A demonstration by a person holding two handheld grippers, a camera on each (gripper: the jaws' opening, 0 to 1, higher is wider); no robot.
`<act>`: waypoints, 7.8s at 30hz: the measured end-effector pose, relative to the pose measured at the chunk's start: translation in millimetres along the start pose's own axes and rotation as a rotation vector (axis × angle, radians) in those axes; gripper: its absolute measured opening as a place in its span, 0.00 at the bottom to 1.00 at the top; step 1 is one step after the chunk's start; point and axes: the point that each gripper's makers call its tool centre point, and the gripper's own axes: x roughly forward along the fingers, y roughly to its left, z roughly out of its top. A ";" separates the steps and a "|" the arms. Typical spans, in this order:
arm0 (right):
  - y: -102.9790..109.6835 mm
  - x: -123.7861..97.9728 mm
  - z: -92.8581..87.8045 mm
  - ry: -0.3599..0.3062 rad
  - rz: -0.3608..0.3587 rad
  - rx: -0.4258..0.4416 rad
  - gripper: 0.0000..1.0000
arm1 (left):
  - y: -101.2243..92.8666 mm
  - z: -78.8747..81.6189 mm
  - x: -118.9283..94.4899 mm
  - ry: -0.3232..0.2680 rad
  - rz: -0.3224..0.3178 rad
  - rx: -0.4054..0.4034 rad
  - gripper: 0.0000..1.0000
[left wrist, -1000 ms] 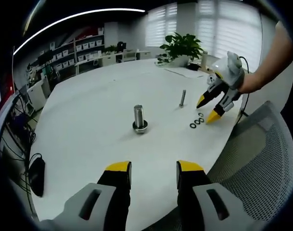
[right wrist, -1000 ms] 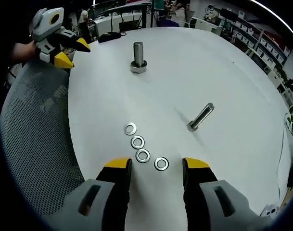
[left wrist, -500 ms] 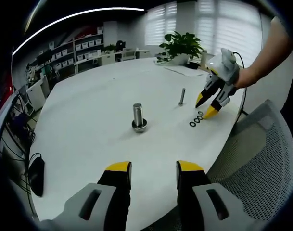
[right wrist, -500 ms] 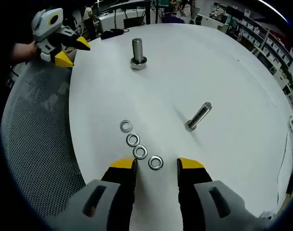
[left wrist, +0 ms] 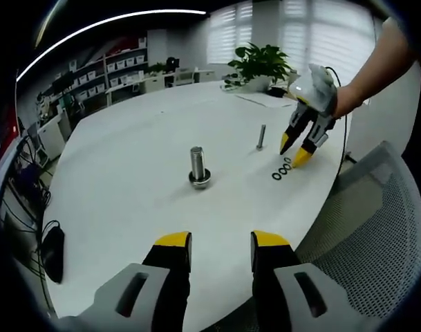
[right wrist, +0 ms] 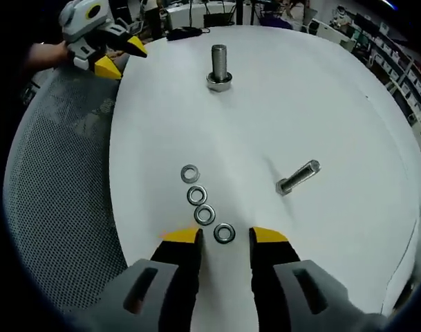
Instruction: Place the washer onto the threaded stud by aligning its center hole with the stud, sliding it down to the base, and recovering from edge contact or off-axis alignment until the washer reaches the visible bottom stop.
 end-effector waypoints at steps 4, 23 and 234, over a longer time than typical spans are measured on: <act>1.7 0.9 0.0 0.042 0.022 -0.058 0.24 | -0.3 0.6 -0.5 -0.003 0.000 -0.002 0.32; 2.4 4.1 -0.9 0.260 0.055 -0.291 0.16 | 0.5 0.8 -0.4 -0.003 0.006 0.010 0.31; -78.8 -83.5 27.0 0.027 -0.116 0.154 0.13 | 5.2 -1.3 -1.2 0.006 0.035 0.015 0.29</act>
